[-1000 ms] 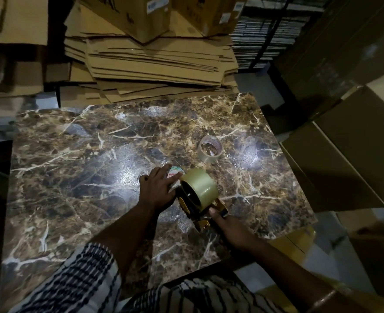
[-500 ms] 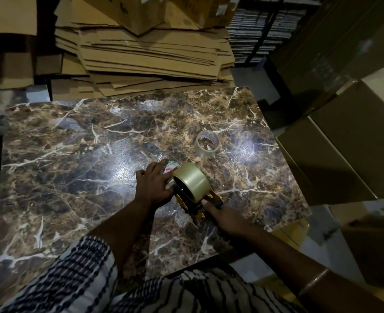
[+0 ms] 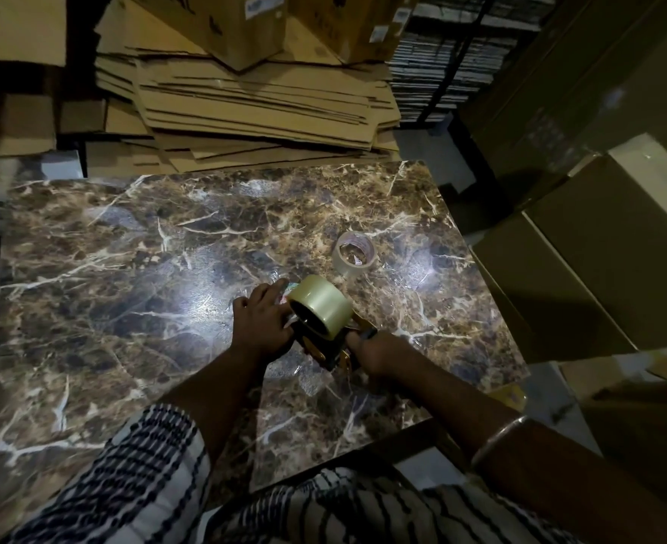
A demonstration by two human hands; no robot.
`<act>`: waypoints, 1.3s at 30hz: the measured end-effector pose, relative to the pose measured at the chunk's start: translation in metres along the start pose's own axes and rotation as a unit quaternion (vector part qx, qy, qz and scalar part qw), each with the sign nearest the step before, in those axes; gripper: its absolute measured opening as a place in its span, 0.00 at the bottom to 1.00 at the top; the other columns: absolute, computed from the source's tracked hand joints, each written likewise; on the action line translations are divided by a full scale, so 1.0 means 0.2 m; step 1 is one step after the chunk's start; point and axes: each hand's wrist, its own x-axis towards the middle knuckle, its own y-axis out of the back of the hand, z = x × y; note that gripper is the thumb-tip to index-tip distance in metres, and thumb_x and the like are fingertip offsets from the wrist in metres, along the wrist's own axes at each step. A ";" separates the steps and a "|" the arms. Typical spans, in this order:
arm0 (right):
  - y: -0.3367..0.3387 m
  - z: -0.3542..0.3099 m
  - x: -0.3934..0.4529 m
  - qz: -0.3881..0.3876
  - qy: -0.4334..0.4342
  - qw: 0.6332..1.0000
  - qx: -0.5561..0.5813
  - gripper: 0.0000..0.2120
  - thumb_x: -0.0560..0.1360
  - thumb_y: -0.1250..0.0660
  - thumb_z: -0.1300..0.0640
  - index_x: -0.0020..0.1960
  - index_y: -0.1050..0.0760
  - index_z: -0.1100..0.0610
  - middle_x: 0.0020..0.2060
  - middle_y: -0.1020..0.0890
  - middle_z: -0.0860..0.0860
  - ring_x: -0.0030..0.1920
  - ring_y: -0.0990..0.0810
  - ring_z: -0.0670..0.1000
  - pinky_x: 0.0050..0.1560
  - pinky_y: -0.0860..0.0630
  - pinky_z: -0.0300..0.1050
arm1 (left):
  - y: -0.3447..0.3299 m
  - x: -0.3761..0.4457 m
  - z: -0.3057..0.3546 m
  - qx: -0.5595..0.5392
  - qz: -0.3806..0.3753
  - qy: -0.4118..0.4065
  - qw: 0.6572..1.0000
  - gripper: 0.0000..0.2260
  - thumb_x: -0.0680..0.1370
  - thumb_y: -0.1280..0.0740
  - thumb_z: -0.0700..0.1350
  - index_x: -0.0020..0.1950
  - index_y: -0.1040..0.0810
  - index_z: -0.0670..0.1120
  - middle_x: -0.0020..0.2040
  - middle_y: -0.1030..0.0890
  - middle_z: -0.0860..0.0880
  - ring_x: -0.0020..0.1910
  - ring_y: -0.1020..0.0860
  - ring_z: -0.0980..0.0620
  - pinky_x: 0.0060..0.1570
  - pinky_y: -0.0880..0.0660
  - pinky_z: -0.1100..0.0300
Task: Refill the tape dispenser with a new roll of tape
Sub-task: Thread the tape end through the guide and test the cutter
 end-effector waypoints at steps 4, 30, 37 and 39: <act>0.03 -0.03 0.02 -0.020 -0.012 1.000 0.004 0.26 0.81 0.51 0.41 0.66 0.30 0.58 0.61 0.23 0.64 0.58 0.22 0.62 0.49 0.30 0.47 | 0.00 0.00 -0.01 -0.009 -0.003 0.000 1.000 0.19 0.72 0.36 0.64 0.59 0.19 0.60 0.74 0.31 0.53 0.70 0.33 0.47 0.56 0.37 0.46; 0.02 -0.09 0.03 0.086 -0.042 0.995 -0.032 0.19 0.80 0.45 0.40 0.48 0.25 0.53 0.54 0.17 0.58 0.57 0.19 0.61 0.49 0.28 0.49 | 0.03 0.00 0.01 -0.022 -0.027 0.017 0.999 0.26 0.69 0.35 0.57 0.67 0.23 0.53 0.74 0.30 0.53 0.70 0.33 0.46 0.58 0.35 0.45; 0.06 -0.19 0.07 0.082 -0.061 0.987 -0.126 0.31 0.73 0.50 0.32 0.57 0.23 0.53 0.48 0.20 0.55 0.46 0.23 0.58 0.43 0.29 0.48 | 0.05 -0.01 0.02 -0.035 -0.034 0.023 0.999 0.31 0.70 0.34 0.60 0.73 0.30 0.53 0.72 0.29 0.52 0.70 0.34 0.47 0.58 0.37 0.47; 0.08 -0.21 0.07 0.103 -0.075 0.982 -0.137 0.30 0.75 0.49 0.33 0.56 0.22 0.54 0.46 0.22 0.55 0.49 0.21 0.59 0.44 0.28 0.49 | 0.06 -0.01 0.03 -0.047 -0.034 0.026 0.998 0.33 0.70 0.34 0.61 0.74 0.33 0.53 0.71 0.29 0.51 0.69 0.35 0.47 0.58 0.38 0.47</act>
